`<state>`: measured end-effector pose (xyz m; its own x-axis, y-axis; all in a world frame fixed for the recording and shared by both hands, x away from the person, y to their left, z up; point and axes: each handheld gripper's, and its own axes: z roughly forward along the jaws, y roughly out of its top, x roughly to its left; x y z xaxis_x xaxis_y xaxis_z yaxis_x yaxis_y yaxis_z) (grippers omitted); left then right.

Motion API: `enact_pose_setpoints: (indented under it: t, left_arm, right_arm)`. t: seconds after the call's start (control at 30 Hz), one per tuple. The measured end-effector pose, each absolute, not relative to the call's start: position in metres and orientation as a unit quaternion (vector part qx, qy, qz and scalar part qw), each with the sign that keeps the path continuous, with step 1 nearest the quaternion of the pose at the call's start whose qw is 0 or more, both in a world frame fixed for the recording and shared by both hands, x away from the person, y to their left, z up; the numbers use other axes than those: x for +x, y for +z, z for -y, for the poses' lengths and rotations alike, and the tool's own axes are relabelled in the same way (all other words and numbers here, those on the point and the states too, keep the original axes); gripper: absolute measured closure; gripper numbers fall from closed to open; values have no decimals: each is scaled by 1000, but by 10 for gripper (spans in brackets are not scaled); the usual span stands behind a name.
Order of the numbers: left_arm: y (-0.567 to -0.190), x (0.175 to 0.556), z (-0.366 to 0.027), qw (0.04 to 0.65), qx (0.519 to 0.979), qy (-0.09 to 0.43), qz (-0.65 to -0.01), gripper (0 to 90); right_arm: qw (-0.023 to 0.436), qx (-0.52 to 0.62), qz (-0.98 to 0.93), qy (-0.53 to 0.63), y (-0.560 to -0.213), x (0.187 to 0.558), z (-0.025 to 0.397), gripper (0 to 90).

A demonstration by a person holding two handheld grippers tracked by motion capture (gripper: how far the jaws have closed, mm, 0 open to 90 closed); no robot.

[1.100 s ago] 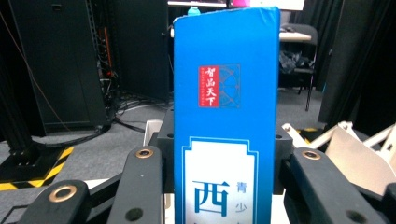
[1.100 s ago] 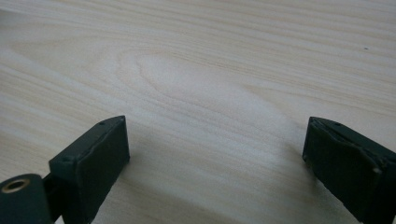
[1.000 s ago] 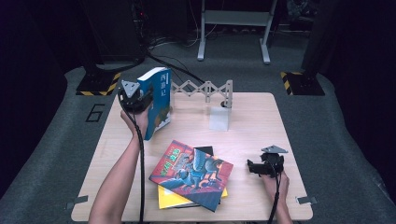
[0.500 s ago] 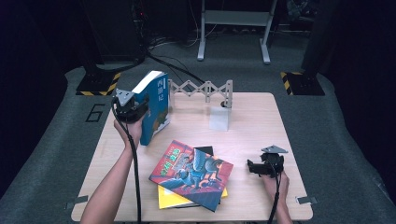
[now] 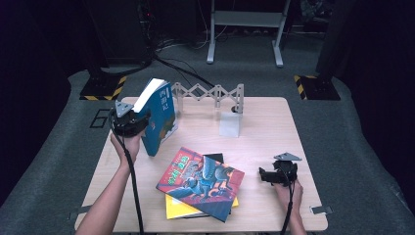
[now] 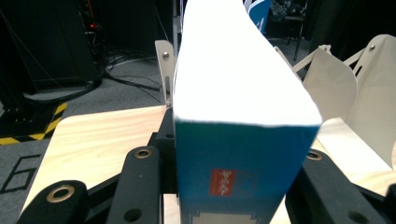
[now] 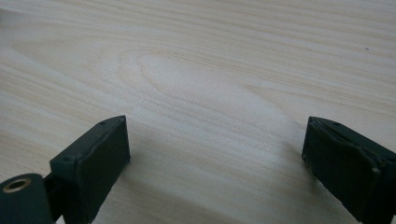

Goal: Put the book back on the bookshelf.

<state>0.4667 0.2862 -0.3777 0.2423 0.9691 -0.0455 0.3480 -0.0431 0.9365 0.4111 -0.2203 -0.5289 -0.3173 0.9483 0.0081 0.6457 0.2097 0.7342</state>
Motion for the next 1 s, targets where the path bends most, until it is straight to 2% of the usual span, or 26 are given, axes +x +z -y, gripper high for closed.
enact_pose_setpoints:
  t: [0.23, 0.4, 0.77, 0.9, 1.0]
  left_arm:
    - [-375, 465, -291, 450, 658, 321, -510, 597]
    - [-368, 467, -295, 456, 670, 294, -506, 549]
    - [-339, 483, -288, 429, 700, 284, -496, 246]
    - [-332, 490, -287, 415, 711, 284, -492, 239]
    - [-330, 496, -285, 404, 719, 285, -489, 282]
  right_arm:
    - [231, 536, -743, 327, -529, 411, 220, 67]
    - [231, 536, -743, 327, -529, 411, 220, 68]
    - [230, 536, -743, 329, -529, 411, 220, 69]
    - [230, 536, -743, 329, -529, 411, 220, 69]
    - [230, 536, -743, 329, -529, 411, 220, 70]
